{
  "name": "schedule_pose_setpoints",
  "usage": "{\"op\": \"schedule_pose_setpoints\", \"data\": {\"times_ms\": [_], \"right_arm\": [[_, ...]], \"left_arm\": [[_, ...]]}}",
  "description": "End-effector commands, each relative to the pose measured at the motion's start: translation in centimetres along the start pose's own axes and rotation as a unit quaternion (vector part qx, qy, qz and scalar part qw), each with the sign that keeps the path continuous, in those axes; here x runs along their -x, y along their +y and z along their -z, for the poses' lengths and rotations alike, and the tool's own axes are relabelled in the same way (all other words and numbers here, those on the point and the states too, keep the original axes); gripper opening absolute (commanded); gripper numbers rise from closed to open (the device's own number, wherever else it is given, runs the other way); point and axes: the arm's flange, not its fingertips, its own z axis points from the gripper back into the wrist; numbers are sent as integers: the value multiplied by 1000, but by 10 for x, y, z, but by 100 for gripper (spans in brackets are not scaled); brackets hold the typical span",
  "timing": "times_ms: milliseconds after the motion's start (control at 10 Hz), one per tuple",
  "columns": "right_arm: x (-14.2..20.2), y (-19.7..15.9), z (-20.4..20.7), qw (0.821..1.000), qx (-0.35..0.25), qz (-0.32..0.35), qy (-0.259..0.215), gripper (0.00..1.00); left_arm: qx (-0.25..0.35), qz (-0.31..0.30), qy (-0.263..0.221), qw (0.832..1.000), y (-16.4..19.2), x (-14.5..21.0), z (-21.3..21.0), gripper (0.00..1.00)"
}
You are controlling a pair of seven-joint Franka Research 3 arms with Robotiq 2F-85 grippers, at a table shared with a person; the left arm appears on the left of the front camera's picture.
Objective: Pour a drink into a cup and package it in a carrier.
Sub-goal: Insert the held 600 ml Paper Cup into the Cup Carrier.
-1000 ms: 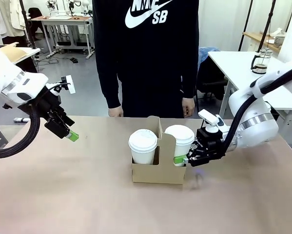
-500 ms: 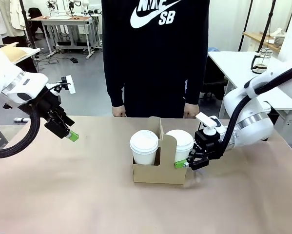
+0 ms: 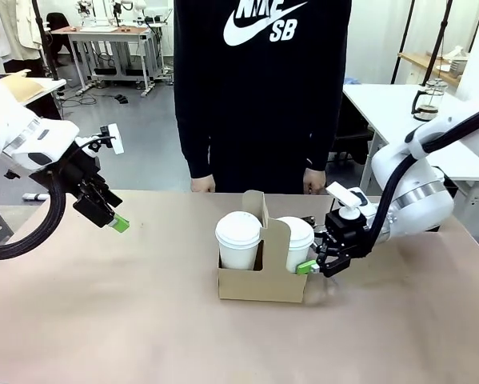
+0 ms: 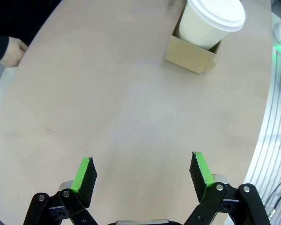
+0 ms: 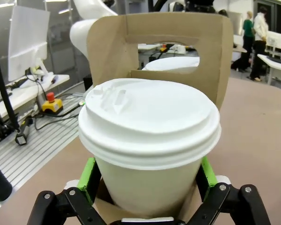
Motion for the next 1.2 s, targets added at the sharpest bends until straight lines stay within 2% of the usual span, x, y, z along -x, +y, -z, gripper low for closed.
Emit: {"op": "schedule_pose_setpoints", "data": {"times_ms": [0,200,300,400,600,800,900,1100], "right_arm": [[-15,17,-23,1000,16,-15,-5,100],[-26,28,-47,998,55,-22,-12,100],[-32,34,-61,996,82,-18,-2,100],[-40,44,-78,994,111,-1,21,100],[-64,69,-117,977,186,66,84,100],[-83,99,-165,938,293,145,120,100],[-83,111,-185,910,344,176,152,100],[-83,134,-206,874,391,227,177,100]], "left_arm": [[1,-4,-10,1000,2,-1,2,100],[1,-4,-10,1000,2,-1,2,100],[1,-4,-10,1000,2,-1,2,100],[1,-4,-10,1000,2,-1,2,100],[1,-4,-10,1000,2,-1,2,100],[1,-4,-10,1000,2,-1,2,100],[1,-4,-10,1000,2,-1,2,100],[1,-4,-10,1000,2,-1,2,100]]}}
